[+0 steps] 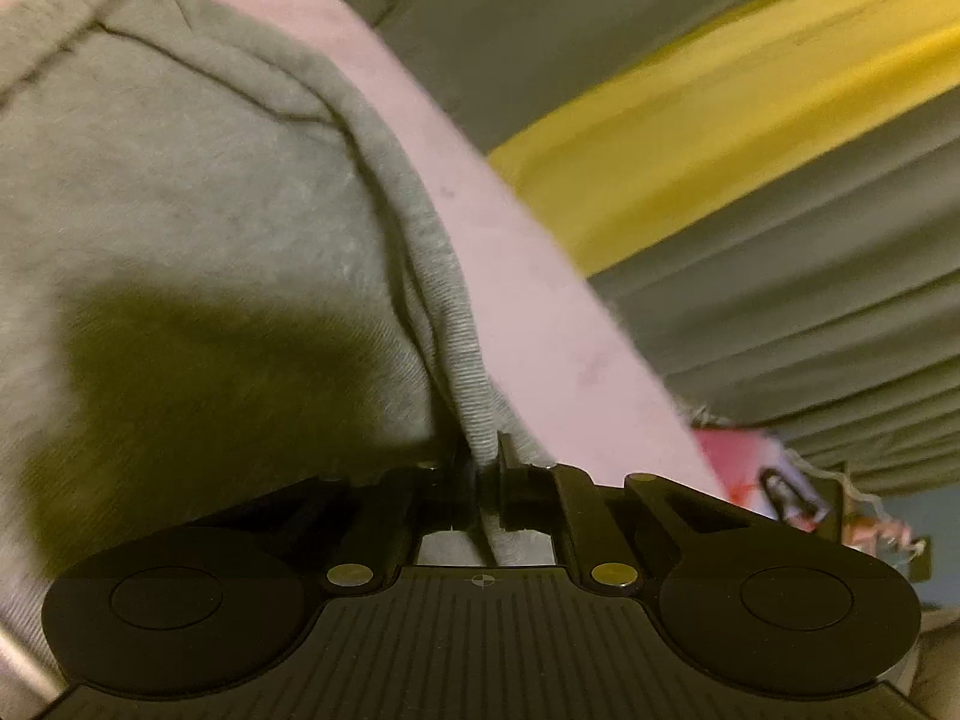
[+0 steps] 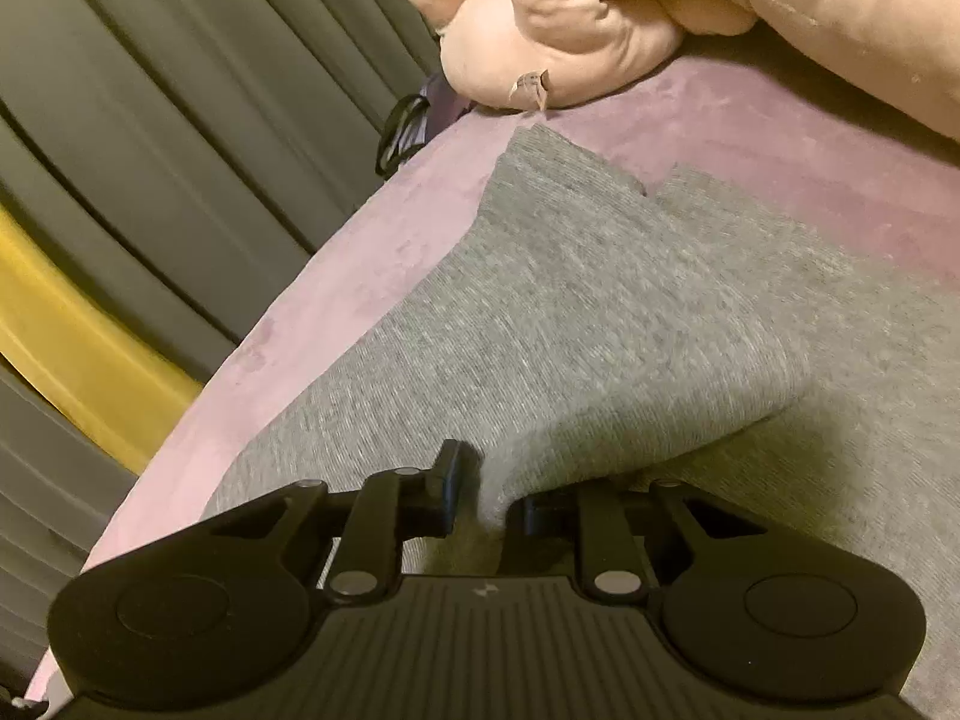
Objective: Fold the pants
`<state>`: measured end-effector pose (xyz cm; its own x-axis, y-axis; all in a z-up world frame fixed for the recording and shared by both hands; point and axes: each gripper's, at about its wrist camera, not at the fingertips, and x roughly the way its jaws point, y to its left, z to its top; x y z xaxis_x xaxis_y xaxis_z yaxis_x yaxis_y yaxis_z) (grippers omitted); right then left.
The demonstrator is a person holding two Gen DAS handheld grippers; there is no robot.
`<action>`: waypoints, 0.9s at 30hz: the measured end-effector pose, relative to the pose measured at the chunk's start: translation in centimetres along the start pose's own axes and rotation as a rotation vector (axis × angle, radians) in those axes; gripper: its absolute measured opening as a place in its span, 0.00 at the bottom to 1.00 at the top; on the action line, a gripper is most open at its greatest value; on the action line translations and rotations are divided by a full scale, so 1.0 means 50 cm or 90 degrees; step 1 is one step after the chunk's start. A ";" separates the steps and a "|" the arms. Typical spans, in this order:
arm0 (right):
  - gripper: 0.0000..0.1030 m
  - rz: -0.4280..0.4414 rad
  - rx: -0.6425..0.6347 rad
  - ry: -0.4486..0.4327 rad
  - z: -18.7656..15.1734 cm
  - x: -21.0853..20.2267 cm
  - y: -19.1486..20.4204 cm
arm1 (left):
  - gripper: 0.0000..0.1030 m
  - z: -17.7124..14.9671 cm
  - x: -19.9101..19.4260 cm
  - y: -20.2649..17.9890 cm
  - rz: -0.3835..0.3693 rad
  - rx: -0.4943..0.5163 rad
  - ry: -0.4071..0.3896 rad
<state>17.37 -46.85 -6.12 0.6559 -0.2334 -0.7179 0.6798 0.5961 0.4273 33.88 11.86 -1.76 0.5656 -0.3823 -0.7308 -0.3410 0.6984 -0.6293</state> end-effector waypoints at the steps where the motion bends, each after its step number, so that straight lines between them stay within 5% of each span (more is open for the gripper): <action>1: 0.04 0.010 -0.001 -0.002 0.011 -0.013 0.005 | 0.07 0.000 -0.024 -0.010 -0.015 0.019 -0.015; 6: 0.04 0.147 0.026 -0.104 0.084 -0.180 0.016 | 0.06 -0.061 -0.260 -0.055 -0.112 0.155 -0.131; 10: 0.04 0.232 0.034 -0.176 0.090 -0.324 -0.055 | 0.09 -0.180 -0.418 0.041 -0.191 0.160 -0.159; 13: 0.05 0.182 -0.020 -0.159 0.042 -0.347 -0.115 | 0.11 -0.287 -0.423 0.142 -0.129 0.142 -0.082; 16: 0.05 0.094 0.002 -0.064 -0.016 -0.292 -0.191 | 0.16 -0.347 -0.381 0.242 -0.008 0.095 -0.038; 19: 0.09 0.018 0.027 0.024 -0.063 -0.225 -0.232 | 0.23 -0.329 -0.356 0.310 0.045 0.016 -0.077; 20: 0.10 0.009 0.030 0.036 -0.075 -0.217 -0.234 | 0.42 -0.321 -0.362 0.320 0.052 0.007 -0.102; 21: 0.13 0.008 0.033 0.038 -0.084 -0.215 -0.233 | 0.52 -0.308 -0.363 0.317 0.065 0.009 -0.129; 23: 0.26 0.018 0.042 0.028 -0.091 -0.217 -0.226 | 0.55 -0.288 -0.366 0.306 0.087 0.024 -0.169; 26: 0.48 0.028 0.044 0.017 -0.088 -0.213 -0.215 | 0.79 -0.253 -0.336 0.272 0.086 0.081 -0.186; 27: 0.48 0.029 0.046 0.016 -0.085 -0.205 -0.218 | 0.81 -0.243 -0.314 0.267 0.096 0.101 -0.182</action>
<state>1.86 -47.69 -5.77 0.6788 -0.1872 -0.7100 0.6718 0.5488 0.4975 11.34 19.81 -1.90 0.7130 -0.0985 -0.6942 -0.3288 0.8275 -0.4552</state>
